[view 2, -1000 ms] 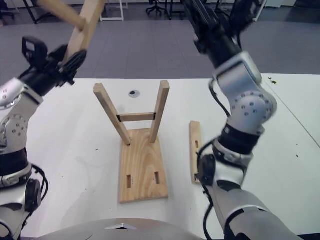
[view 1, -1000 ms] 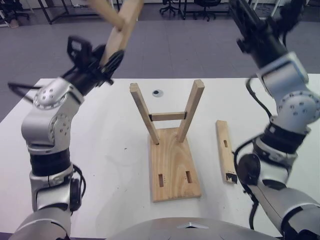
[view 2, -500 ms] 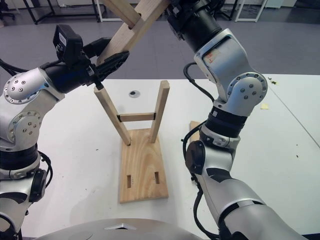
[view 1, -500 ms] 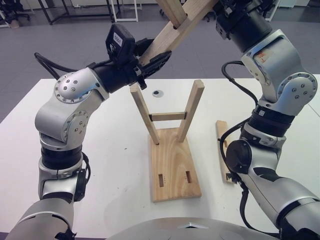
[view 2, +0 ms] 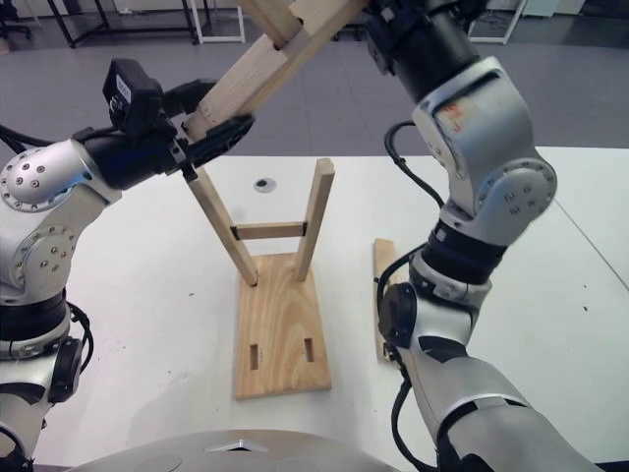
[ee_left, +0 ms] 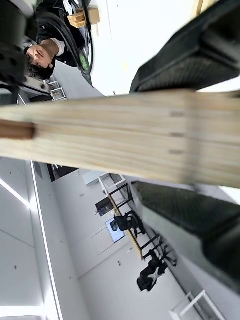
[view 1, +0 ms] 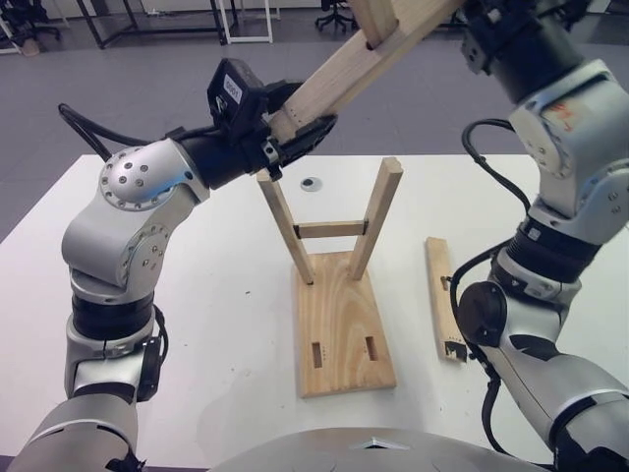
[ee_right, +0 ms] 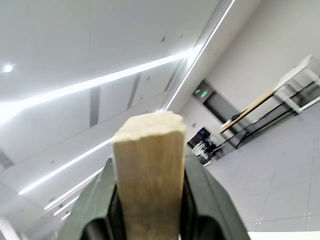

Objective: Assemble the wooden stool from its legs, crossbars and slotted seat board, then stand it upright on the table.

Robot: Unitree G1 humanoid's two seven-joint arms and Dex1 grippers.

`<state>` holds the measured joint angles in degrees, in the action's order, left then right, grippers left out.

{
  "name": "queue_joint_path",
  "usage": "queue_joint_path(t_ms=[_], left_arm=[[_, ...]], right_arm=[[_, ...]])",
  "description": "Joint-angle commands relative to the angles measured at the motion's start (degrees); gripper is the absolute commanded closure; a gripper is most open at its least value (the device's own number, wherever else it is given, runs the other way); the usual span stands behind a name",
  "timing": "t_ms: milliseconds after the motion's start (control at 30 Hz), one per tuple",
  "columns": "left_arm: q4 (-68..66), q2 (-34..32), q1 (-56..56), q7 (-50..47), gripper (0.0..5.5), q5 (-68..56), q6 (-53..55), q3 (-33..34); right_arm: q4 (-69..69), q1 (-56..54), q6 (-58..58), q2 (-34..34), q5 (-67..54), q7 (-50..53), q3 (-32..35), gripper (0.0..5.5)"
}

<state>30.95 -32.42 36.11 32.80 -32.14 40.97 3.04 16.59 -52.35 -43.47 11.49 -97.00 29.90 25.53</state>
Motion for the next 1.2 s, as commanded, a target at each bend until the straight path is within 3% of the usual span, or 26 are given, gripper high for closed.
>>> queue_joint_path(t_ms=[33,200,267,400,533,667,900,1200], left_arm=[[10.3,-4.0,-9.5,1.0,2.13,-14.9,8.0,10.4],[17.5,-7.7,-29.9,1.5,1.08,-25.1,11.9,20.5],[16.8,-5.1,-37.9,-0.2,1.07,-23.0,10.2,20.3],[13.8,2.1,-50.9,-4.9,1.07,-13.6,3.5,13.8],[7.9,3.7,-61.7,-5.7,1.07,0.6,-5.5,3.0],[3.6,3.9,-64.8,-5.8,1.07,7.9,-10.2,-2.2],[1.2,2.8,-65.1,-5.3,1.07,12.7,-11.5,-5.9],[4.9,6.2,-62.4,-7.5,1.07,9.5,-6.2,-6.5]], right_arm=[[14.6,13.9,4.0,7.2,-13.9,10.2,0.7,4.46],[22.2,35.5,4.5,14.9,-16.0,7.4,1.1,4.46],[23.9,44.7,3.8,17.4,-15.7,5.1,1.2,4.46],[30.0,60.0,4.4,19.1,-15.2,3.0,-3.1,4.46],[30.6,65.8,5.3,22.6,-8.3,-0.6,-2.7,4.46],[30.6,68.1,7.3,22.7,0.3,-3.5,-3.8,4.46],[33.8,77.8,10.7,17.2,21.3,-10.5,-13.3,4.46],[39.4,74.0,12.4,17.6,46.9,-10.2,-22.4,4.41]])
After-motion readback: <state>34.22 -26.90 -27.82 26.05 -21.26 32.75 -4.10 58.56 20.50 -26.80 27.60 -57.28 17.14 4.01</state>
